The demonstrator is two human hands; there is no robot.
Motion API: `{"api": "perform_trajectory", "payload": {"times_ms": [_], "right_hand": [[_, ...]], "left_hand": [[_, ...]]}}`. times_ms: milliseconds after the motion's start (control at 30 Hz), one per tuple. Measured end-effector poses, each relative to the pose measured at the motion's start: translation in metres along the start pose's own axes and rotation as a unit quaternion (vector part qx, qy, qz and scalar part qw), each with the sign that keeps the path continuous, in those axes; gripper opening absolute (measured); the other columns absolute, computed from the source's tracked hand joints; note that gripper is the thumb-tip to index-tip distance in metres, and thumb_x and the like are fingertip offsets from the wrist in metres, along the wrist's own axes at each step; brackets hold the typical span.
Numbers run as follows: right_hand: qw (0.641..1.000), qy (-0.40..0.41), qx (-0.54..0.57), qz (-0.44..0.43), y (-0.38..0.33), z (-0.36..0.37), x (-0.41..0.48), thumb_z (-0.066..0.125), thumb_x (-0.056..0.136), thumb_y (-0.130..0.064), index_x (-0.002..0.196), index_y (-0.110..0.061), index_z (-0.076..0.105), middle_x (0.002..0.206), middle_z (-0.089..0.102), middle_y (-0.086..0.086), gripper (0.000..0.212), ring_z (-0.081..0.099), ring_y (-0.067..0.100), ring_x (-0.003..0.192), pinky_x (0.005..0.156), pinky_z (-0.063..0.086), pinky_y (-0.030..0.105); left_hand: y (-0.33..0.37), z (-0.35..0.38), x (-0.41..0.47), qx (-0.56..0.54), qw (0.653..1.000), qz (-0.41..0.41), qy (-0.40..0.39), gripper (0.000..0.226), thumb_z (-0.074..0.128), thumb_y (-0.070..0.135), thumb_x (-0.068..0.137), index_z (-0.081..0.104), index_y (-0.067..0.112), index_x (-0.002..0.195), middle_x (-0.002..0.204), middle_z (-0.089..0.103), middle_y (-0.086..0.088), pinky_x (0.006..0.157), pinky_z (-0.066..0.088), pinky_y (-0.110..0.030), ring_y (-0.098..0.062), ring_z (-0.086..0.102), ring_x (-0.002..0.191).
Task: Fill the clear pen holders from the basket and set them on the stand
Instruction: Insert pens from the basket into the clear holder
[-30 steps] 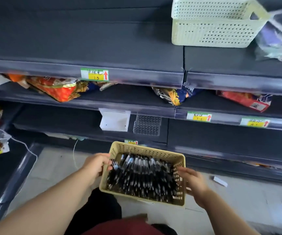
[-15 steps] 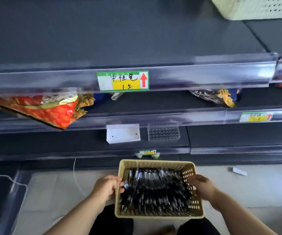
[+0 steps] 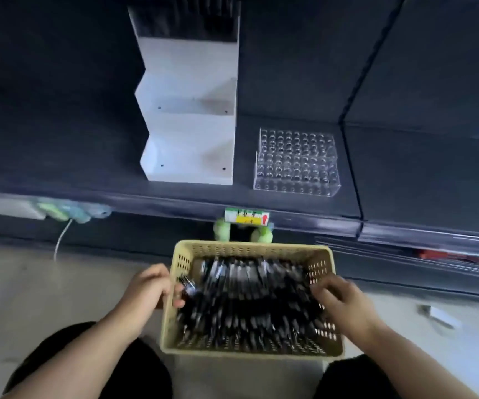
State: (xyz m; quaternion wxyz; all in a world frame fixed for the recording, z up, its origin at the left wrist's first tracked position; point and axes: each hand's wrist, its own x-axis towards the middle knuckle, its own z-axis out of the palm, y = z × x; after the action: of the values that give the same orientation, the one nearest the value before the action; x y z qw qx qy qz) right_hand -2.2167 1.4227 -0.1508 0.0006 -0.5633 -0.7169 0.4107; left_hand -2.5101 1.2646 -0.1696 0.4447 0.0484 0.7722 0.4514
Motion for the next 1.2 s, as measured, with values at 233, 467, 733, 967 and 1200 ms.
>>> {"api": "perform_trajectory", "payload": {"times_ms": [233,467,733,967,1200], "right_hand": [[0.989,0.073,0.127,-0.030,0.026,0.044,-0.031,0.058,0.087,-0.034,0.075,-0.021,0.063,0.055,0.058,-0.001,0.018,0.047,0.000,0.038,0.038,0.035,0.013],[0.983,0.085,0.156,-0.046,0.036,0.043,-0.088,0.056,0.086,-0.041,0.072,-0.022,0.059,0.046,0.054,-0.011,0.024,0.049,0.003,0.043,0.054,0.039,0.027],[0.997,0.079,0.025,0.004,0.054,0.028,-0.066,0.054,0.087,-0.044,0.083,-0.024,0.058,0.077,0.065,0.005,0.021,0.063,0.022,0.070,0.070,0.052,0.033],[0.997,-0.031,-0.045,0.061,0.066,0.025,-0.021,0.051,0.084,-0.052,0.080,-0.030,0.053,0.083,0.065,0.006,0.022,0.064,0.020,0.072,0.069,0.050,0.028],[0.998,-0.012,0.032,0.052,0.073,0.012,-0.002,0.058,0.087,-0.038,0.081,-0.023,0.054,0.070,0.064,0.003,0.016,0.057,0.016,0.060,0.058,0.045,0.026]], "left_hand": [[-0.040,-0.022,-0.040,0.054,0.990,0.130,-0.012,0.030,0.049,-0.010,0.074,0.063,0.012,0.059,0.074,0.071,-0.009,0.064,0.045,-0.032,-0.027,0.068,0.056],[-0.037,-0.012,-0.068,-0.012,0.995,0.097,-0.027,0.019,0.049,-0.011,0.076,0.058,0.004,0.069,0.074,0.057,-0.012,0.057,0.045,-0.029,-0.023,0.054,0.051],[-0.034,0.020,-0.077,0.116,0.985,0.121,-0.044,0.017,0.053,0.005,0.087,0.066,0.016,0.088,0.094,0.065,0.000,0.063,0.043,-0.023,-0.016,0.067,0.066],[0.006,0.053,-0.031,0.218,0.963,0.144,-0.070,0.016,0.052,0.015,0.089,0.063,0.026,0.092,0.093,0.063,0.005,0.068,0.042,-0.024,-0.014,0.069,0.073],[0.020,0.070,-0.002,0.243,0.955,0.118,-0.122,0.013,0.055,0.018,0.088,0.063,0.024,0.095,0.100,0.066,-0.001,0.061,0.039,-0.023,-0.016,0.070,0.076]]}}
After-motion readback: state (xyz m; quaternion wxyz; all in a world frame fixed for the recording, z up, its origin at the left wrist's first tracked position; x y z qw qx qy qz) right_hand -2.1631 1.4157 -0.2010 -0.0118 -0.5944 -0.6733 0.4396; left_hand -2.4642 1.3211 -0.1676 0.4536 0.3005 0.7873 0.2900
